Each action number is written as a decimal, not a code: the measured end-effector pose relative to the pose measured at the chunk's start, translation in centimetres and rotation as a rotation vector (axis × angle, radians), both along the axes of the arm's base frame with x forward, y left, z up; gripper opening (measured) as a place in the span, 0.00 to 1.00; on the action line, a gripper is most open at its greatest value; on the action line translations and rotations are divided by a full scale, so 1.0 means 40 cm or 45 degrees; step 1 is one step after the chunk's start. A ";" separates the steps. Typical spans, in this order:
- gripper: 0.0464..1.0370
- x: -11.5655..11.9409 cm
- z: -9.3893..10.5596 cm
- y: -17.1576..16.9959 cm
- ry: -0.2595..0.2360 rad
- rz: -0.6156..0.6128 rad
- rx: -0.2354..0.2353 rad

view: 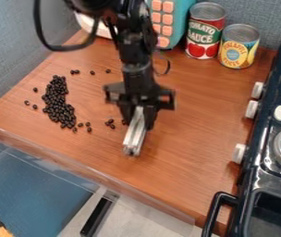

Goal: Sweep into pile

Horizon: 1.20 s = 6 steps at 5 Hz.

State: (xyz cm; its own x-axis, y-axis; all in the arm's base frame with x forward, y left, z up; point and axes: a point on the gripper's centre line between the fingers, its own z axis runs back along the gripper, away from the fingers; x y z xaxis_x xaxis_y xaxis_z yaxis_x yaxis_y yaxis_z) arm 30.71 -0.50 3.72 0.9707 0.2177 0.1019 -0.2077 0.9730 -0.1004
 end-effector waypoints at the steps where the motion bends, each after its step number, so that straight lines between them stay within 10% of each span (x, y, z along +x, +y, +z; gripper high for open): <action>1: 0.35 -0.001 0.038 -0.019 -0.032 0.009 -0.006; 6: 0.35 0.028 -0.070 -0.043 -0.021 0.011 0.085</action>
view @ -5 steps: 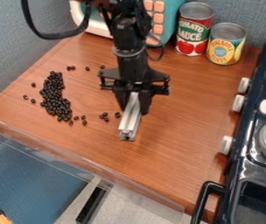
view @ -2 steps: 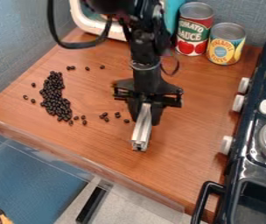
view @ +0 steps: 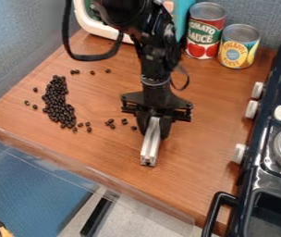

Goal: Sweep into pile

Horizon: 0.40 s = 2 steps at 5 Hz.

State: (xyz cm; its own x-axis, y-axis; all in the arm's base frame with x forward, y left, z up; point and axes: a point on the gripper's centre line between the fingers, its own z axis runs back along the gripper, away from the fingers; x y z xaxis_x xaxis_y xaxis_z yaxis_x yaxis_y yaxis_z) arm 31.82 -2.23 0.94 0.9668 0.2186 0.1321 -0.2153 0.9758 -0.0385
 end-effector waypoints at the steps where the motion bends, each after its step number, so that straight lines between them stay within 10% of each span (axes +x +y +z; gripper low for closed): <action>1: 0.35 0.005 -0.003 0.017 -0.011 -0.008 0.019; 2: 0.35 0.007 -0.006 0.087 -0.029 0.019 0.040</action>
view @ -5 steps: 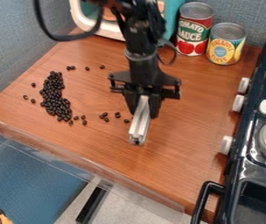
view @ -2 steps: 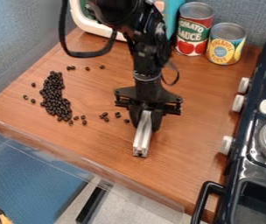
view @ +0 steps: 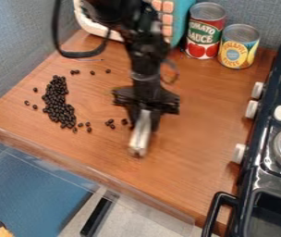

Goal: Sweep into pile

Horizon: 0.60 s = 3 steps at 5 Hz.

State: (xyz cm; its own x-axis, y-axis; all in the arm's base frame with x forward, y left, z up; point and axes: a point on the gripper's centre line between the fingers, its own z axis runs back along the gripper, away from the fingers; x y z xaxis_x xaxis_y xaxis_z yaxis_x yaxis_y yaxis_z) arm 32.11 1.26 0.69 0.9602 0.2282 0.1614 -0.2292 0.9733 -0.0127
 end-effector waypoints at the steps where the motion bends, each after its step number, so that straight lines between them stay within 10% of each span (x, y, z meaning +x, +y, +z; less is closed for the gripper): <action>1: 0.35 -0.014 -0.002 0.052 0.018 -0.011 0.013; 3: 0.35 -0.066 -0.002 0.160 0.014 -0.034 0.044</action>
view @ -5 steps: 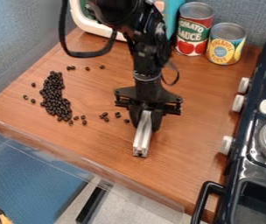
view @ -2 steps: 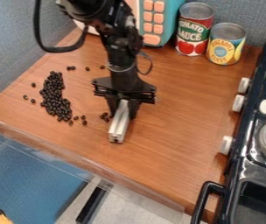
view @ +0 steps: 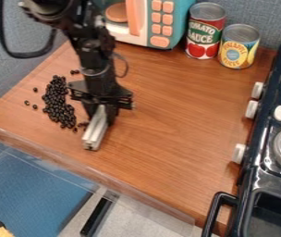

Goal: Sweep into pile

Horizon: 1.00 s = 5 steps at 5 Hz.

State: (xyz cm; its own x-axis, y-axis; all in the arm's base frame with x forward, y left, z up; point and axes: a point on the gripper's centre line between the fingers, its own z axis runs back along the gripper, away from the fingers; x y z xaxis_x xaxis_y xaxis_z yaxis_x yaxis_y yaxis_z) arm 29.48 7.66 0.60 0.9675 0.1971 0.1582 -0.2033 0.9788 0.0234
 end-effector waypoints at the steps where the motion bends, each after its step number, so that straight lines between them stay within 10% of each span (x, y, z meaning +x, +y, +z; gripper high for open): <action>1: 0.35 -0.014 -0.001 0.055 -0.030 -0.002 0.036; 3: 0.35 -0.014 0.007 0.146 -0.063 0.067 0.065; 5: 0.35 -0.022 0.080 0.084 0.002 0.115 -0.099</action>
